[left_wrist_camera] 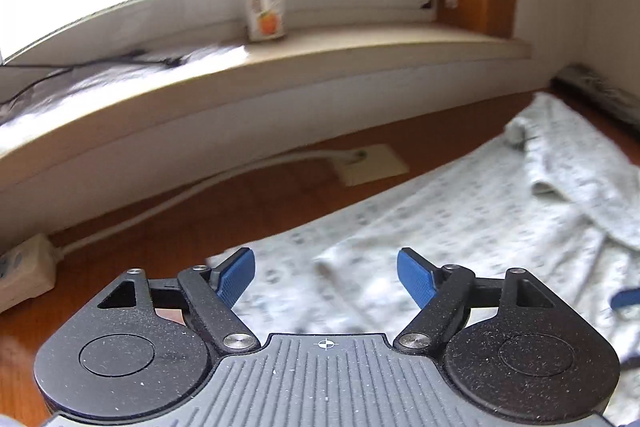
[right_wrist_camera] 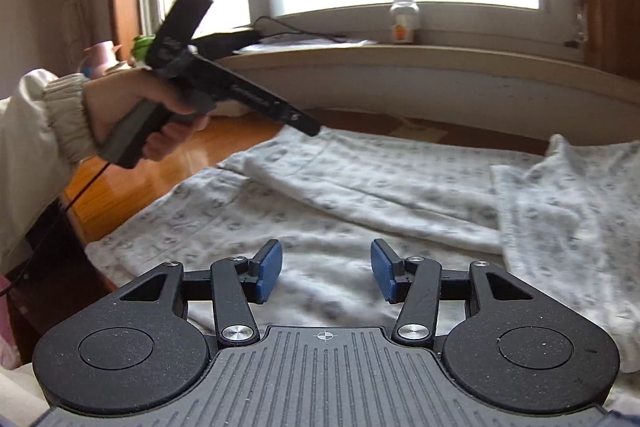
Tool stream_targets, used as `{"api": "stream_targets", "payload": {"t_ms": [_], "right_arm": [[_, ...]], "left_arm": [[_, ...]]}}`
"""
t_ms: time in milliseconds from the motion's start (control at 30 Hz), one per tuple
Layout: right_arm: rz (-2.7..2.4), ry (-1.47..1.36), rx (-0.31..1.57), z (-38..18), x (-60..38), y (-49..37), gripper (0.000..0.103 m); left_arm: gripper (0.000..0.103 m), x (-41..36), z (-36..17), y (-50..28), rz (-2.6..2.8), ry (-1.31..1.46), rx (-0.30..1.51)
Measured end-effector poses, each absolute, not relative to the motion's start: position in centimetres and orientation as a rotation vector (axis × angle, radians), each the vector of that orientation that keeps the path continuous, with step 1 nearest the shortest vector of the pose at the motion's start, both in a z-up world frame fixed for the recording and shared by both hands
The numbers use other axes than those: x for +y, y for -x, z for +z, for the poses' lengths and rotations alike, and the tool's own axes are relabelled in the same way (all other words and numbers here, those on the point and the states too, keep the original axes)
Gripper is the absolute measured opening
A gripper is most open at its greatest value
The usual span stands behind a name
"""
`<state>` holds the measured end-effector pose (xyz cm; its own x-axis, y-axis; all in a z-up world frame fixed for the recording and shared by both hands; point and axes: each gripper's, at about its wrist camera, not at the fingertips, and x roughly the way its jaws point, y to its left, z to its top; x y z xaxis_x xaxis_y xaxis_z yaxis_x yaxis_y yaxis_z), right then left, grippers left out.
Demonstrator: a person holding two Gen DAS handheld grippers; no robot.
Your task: Fold clothes
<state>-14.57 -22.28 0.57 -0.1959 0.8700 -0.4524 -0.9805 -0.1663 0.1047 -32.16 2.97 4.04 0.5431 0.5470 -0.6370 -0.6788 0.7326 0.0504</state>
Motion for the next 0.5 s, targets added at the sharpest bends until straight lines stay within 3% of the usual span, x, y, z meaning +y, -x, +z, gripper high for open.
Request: {"api": "stream_targets", "payload": {"t_ms": [333,400,500], "right_arm": [[1.82,0.41,0.421,1.1,-21.0,19.7,0.065],[1.837,0.416,0.415,1.3,-21.1,20.2,0.068],[1.868,0.427,0.402,1.6,-21.3,21.1,0.072]], "left_arm": [[0.087,6.5,2.2,32.3,0.697,0.259,0.671],[0.097,6.9,1.9,32.3,0.711,0.257,0.673],[0.101,7.3,1.7,32.5,0.721,0.253,0.677]]}}
